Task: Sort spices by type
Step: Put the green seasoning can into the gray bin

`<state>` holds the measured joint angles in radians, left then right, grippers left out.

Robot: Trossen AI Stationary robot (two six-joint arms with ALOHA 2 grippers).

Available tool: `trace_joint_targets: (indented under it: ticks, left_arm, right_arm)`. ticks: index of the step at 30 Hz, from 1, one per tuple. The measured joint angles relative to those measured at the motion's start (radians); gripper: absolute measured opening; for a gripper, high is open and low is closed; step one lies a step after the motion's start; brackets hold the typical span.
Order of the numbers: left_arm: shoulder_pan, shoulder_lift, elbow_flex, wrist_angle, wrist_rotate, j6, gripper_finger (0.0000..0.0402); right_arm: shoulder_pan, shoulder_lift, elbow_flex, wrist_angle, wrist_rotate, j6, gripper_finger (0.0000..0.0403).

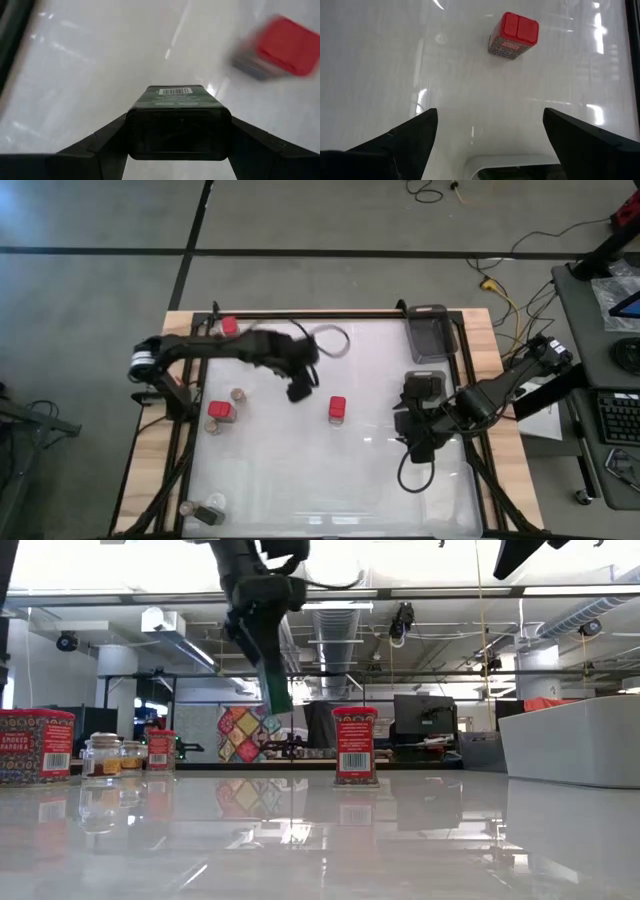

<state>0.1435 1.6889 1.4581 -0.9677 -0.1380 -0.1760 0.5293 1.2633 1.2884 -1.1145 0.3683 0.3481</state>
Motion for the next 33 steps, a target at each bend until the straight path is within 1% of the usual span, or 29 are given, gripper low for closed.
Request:
trace_joint_targets:
  ticks: [4,5,7,9,16,21,28,33]
  left_arm:
    - [-0.067,0.059,0.022,-0.001,0.007,0.108,0.0259]
    - [-0.076,0.067,0.023,-0.009,0.023,0.127,0.0259]
    - [-0.092,0.083,0.023,-0.017,0.058,0.146,0.0259]
    - [-0.108,0.096,0.015,-0.016,0.065,0.158,0.0259]
    - [-0.149,0.11,-0.022,0.042,0.079,0.171,0.027]
    - [-0.156,0.127,-0.025,0.067,0.079,0.169,0.0272]
    - [-0.156,0.185,-0.028,0.146,0.08,0.184,0.0269]
    - [-0.156,0.191,-0.029,0.148,0.08,0.184,0.0273]
  right_arm:
    - [0.0,0.0,-0.001,0.026,0.012,-0.002,0.0352]
    - [0.0,0.0,-0.001,0.042,0.021,-0.007,0.0352]
    - [0.0,0.0,-0.008,0.074,0.027,-0.026,0.0352]
    - [0.0,0.0,-0.019,0.115,0.037,-0.047,0.0352]
    - [0.0,0.0,-0.063,0.227,0.102,-0.095,0.0352]
    - [0.0,0.0,-0.067,0.24,0.104,-0.075,0.0352]
    - [0.0,0.0,-0.068,0.253,0.104,-0.043,0.0352]
    - [0.0,0.0,-0.068,0.253,0.098,-0.051,0.0352]
